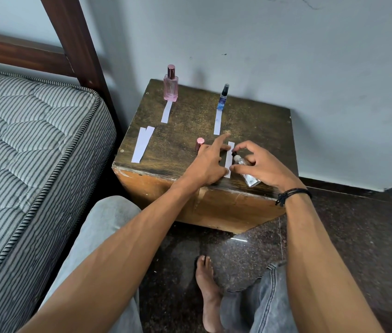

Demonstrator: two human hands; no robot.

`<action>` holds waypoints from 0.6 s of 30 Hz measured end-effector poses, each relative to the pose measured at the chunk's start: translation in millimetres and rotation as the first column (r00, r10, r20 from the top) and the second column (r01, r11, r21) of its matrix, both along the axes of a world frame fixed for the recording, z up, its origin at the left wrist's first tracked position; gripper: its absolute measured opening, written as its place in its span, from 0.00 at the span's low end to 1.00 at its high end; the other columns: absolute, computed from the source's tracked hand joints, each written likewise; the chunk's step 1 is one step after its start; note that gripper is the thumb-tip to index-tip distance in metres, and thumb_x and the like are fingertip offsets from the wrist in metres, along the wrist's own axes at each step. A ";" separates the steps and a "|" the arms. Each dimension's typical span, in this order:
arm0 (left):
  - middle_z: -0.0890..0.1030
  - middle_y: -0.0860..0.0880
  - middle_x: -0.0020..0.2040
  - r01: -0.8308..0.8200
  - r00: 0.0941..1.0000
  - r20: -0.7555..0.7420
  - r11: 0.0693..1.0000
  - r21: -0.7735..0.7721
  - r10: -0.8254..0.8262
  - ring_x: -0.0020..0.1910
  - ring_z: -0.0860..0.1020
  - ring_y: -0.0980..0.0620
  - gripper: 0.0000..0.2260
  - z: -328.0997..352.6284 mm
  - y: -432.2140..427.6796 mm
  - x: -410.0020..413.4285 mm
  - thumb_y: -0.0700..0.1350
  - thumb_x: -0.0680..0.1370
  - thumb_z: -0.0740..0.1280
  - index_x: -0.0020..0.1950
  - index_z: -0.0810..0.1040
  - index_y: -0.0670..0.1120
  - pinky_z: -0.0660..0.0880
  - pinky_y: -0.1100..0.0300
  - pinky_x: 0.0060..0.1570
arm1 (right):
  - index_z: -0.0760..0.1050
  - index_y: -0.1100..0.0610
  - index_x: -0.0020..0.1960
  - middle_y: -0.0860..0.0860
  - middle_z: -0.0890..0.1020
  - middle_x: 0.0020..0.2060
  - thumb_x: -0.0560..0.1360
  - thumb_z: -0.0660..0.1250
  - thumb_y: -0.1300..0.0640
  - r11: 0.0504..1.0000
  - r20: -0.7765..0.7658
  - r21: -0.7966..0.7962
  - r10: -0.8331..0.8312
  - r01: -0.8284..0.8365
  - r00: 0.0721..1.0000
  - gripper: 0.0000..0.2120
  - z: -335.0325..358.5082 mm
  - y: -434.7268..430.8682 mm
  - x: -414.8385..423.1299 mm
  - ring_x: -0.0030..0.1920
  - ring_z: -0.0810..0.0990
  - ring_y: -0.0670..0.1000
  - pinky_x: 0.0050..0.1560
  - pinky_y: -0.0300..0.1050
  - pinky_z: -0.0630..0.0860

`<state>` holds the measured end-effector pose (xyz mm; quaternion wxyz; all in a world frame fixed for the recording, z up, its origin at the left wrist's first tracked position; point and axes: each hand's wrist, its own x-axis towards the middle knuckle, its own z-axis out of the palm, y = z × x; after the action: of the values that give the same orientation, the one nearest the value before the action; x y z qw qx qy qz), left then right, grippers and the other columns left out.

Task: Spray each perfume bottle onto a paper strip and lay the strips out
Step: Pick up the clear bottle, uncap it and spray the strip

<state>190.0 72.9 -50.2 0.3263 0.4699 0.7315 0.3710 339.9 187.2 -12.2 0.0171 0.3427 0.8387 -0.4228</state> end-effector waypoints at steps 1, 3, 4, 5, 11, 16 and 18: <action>0.75 0.49 0.71 0.001 1.000 0.000 1.000 -0.001 -0.001 0.68 0.65 0.49 0.44 -0.2 -0.1 0.0 0.32 0.72 0.72 0.82 0.54 0.51 0.71 0.54 0.69 | 0.71 0.43 0.64 0.37 0.77 0.24 0.76 0.74 0.45 1.000 0.010 0.001 0.001 -0.001 1.000 0.19 -1.0 0.5 -0.2 0.26 0.73 0.32 0.40 0.45 0.64; 0.75 0.49 0.71 -0.001 1.000 0.000 1.000 0.001 0.001 0.67 0.65 0.50 0.44 0.4 -0.3 0.4 0.33 0.72 0.72 0.81 0.55 0.51 0.71 0.54 0.69 | 0.71 0.42 0.64 0.37 0.79 0.26 0.76 0.74 0.45 1.000 0.016 -0.007 -0.006 0.006 1.000 0.20 -1.6 2.2 -0.9 0.29 0.75 0.33 0.43 0.46 0.68; 0.75 0.49 0.71 -0.003 1.000 0.002 1.000 0.003 0.003 0.66 0.66 0.50 0.43 0.7 -0.3 0.5 0.33 0.72 0.72 0.81 0.55 0.51 0.71 0.54 0.69 | 0.70 0.41 0.63 0.38 0.82 0.30 0.75 0.75 0.44 1.000 0.010 -0.013 -0.013 0.013 1.000 0.21 -2.5 3.3 -1.2 0.33 0.79 0.35 0.47 0.49 0.72; 0.75 0.49 0.71 -0.005 1.000 0.004 1.000 0.003 0.005 0.66 0.66 0.50 0.43 0.8 -0.2 0.5 0.33 0.72 0.72 0.81 0.55 0.52 0.71 0.54 0.69 | 0.70 0.40 0.63 0.40 0.85 0.35 0.74 0.75 0.43 1.000 0.000 -0.020 -0.022 0.022 1.000 0.21 -3.6 4.5 -1.4 0.39 0.82 0.39 0.54 0.52 0.75; 0.75 0.44 0.71 -0.015 1.000 0.001 0.999 0.047 0.015 0.71 0.71 0.46 0.42 1.8 1.4 -0.7 0.34 0.71 0.75 0.80 0.59 0.50 0.74 0.49 0.68 | 0.68 0.43 0.65 0.48 0.88 0.49 0.74 0.74 0.40 0.996 -0.015 -0.037 -0.084 0.084 0.996 0.24 1.9 4.7 -1.1 0.52 0.85 0.53 0.65 0.57 0.75; 0.75 0.43 0.70 -0.044 0.999 -0.018 0.995 0.089 0.046 0.69 0.73 0.49 0.37 7.7 -0.1 0.4 0.34 0.73 0.73 0.79 0.63 0.46 0.74 0.60 0.64 | 0.68 0.44 0.63 0.43 0.83 0.58 0.75 0.72 0.38 0.987 -0.084 0.019 -0.160 0.162 0.984 0.22 11.0 5.8 0.5 0.58 0.82 0.47 0.66 0.56 0.73; 0.76 0.45 0.67 -0.062 0.998 -0.025 0.993 0.104 0.065 0.66 0.75 0.49 0.35 9.5 -1.1 1.7 0.34 0.74 0.72 0.78 0.65 0.46 0.75 0.60 0.62 | 0.68 0.44 0.61 0.43 0.82 0.61 0.74 0.71 0.36 0.980 -0.115 0.046 -0.188 0.194 0.975 0.22 13.9 4.6 0.3 0.61 0.80 0.48 0.65 0.55 0.72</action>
<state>191.6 71.9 -40.7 0.2791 0.4677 0.7307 0.4117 340.2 191.8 1.7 -0.0795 0.3984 0.8132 -0.4168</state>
